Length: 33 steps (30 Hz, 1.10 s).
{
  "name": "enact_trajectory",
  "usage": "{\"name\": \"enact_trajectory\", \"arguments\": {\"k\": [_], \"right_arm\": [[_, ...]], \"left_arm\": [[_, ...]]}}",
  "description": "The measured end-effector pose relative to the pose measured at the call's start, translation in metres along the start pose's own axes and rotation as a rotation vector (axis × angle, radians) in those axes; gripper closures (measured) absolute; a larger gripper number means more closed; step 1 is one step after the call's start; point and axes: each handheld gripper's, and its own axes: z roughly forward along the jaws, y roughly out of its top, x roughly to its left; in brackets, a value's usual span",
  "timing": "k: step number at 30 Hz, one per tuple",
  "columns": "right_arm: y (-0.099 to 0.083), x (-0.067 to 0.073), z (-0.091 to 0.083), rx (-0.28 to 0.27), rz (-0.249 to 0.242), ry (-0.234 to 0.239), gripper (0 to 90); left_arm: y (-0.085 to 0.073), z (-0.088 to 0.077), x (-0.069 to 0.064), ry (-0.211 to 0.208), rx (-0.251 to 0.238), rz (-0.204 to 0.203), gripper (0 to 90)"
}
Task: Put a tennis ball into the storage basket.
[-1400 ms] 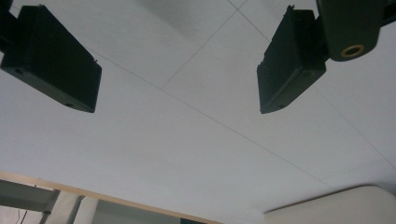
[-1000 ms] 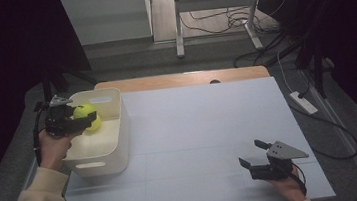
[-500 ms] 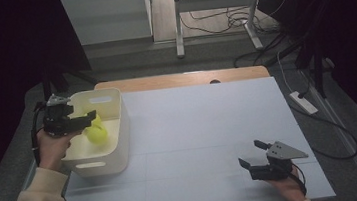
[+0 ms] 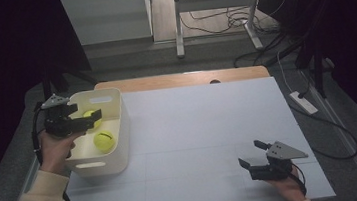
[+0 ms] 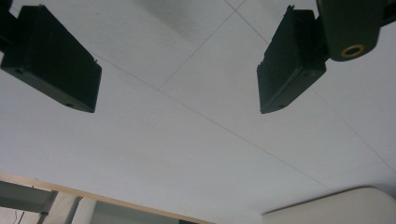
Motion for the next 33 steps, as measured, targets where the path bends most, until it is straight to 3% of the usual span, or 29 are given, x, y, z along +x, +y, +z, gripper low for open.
{"name": "enact_trajectory", "arguments": {"k": [5,12,18,33], "right_arm": [[0.000,0.000,-0.001,0.001,-0.001,-0.002,13.9],[-0.001,-0.003,-0.005,-0.010,0.008,-0.009,13.9],[-0.001,-0.002,-0.005,-0.007,0.002,-0.011,13.9],[-0.002,-0.002,-0.007,-0.007,0.013,-0.016,13.9]], "left_arm": [[-0.003,-0.004,-0.005,-0.036,-0.042,0.003,7.0],[-0.009,-0.007,-0.020,-0.087,-0.079,0.040,7.7],[-0.014,-0.009,-0.035,-0.127,-0.089,0.082,8.3],[-0.015,-0.012,-0.059,-0.182,-0.109,0.133,8.9]]}}
